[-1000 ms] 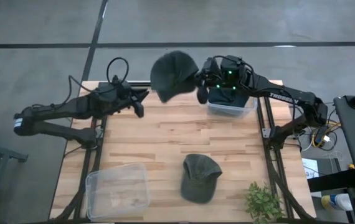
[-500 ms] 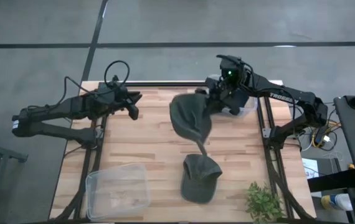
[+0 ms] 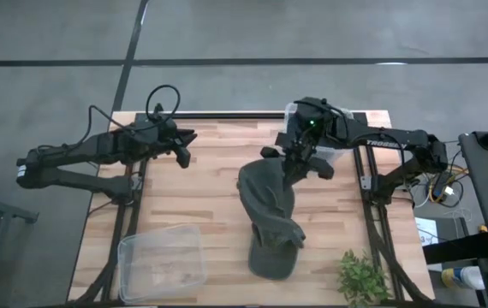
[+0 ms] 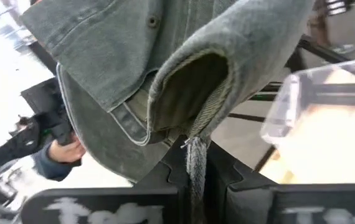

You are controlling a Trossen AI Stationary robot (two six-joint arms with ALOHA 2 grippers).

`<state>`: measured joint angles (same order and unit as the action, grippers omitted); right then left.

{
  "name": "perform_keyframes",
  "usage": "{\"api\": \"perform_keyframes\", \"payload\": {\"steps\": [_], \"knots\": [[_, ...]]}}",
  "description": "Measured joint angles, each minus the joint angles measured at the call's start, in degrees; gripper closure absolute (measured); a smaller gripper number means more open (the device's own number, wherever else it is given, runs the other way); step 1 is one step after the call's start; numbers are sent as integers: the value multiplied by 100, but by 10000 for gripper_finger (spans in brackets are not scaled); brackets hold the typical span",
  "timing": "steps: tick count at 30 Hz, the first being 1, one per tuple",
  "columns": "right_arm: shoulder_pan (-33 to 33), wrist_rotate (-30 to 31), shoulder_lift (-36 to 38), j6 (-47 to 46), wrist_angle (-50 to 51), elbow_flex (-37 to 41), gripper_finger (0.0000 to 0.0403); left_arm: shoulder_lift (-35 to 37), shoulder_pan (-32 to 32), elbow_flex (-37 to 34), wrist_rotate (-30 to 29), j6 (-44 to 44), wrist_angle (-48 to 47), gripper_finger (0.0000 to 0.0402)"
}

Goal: Pick & Place hat
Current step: Put the top gray cap into the bottom transparent bin

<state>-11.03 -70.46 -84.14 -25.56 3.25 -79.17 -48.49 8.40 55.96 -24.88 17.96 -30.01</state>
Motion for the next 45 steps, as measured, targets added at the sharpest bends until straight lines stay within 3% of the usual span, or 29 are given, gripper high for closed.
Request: {"api": "perform_keyframes", "payload": {"steps": [2,8,15,21,30,45], "knots": [[43,346,-34,0,9,2,390,0,0,0,0,-12,-23,337],[248,2211,-289,-5,22,0,390,48,0,-4,0,-15,-97,337],[740,3568,-863,405,34,-317,390,373,2,-7,-342,-143,-153,337],[1023,3618,-1666,702,104,-1144,390,729,-1,147,-566,16,-305,337],[1164,3672,-2615,1150,270,-2454,390,1035,-4,542,1461,415,-317,337],[1622,3624,-4050,1830,1537,-4667,390,1456,-4,1920,2299,495,-966,337]]}}
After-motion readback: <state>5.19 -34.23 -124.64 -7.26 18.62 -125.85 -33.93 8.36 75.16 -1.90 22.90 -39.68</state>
